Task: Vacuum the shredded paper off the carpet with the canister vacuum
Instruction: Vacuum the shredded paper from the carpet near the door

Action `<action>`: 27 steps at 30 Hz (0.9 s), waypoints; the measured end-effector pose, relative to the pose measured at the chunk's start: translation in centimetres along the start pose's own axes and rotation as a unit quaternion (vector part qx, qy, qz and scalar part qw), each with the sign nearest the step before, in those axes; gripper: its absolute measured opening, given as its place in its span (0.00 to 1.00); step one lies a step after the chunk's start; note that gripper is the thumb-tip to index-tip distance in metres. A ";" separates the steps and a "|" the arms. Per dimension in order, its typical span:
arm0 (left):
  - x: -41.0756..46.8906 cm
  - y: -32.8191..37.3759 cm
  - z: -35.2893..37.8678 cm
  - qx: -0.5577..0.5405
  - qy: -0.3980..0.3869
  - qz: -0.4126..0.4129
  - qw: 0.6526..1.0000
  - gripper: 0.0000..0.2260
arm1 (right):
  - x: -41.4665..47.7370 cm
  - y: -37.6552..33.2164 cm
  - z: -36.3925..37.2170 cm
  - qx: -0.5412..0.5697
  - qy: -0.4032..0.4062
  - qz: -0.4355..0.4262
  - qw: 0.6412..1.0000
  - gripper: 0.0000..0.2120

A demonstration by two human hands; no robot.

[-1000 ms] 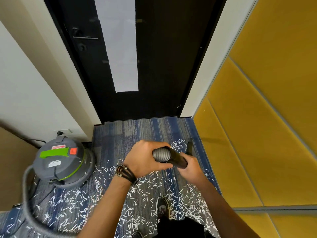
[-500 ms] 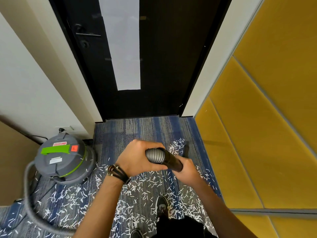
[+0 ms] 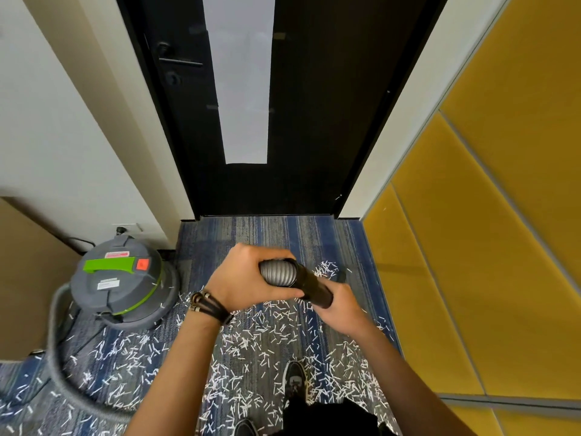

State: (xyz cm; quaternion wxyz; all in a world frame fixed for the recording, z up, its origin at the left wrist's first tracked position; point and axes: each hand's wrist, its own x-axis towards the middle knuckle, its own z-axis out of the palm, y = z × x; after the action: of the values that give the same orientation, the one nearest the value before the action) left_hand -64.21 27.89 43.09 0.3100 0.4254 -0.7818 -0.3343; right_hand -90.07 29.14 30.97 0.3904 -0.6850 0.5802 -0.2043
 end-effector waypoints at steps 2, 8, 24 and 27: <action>-0.6 0.1 0.3 -0.007 0.001 0.000 1.000 0.21 | -0.8 0.3 0.2 -0.003 -0.006 0.005 1.000 0.08; -1.2 0.8 0.8 -0.002 0.025 -0.011 1.000 0.19 | -0.7 0.3 -0.5 -0.024 0.014 0.053 0.998 0.13; -1.4 2.5 -0.5 0.000 0.015 0.019 1.000 0.21 | -2.8 -0.8 -0.5 0.005 0.014 0.031 0.999 0.15; -1.6 3.2 0.0 0.022 0.038 0.023 0.999 0.22 | -2.8 -0.5 -1.0 0.004 0.037 0.029 0.999 0.11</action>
State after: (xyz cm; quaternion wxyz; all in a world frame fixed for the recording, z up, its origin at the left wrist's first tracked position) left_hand -64.97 30.63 45.28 0.3379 0.4260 -0.7863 -0.2935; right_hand -91.18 31.49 32.41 0.3768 -0.6582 0.6133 -0.2205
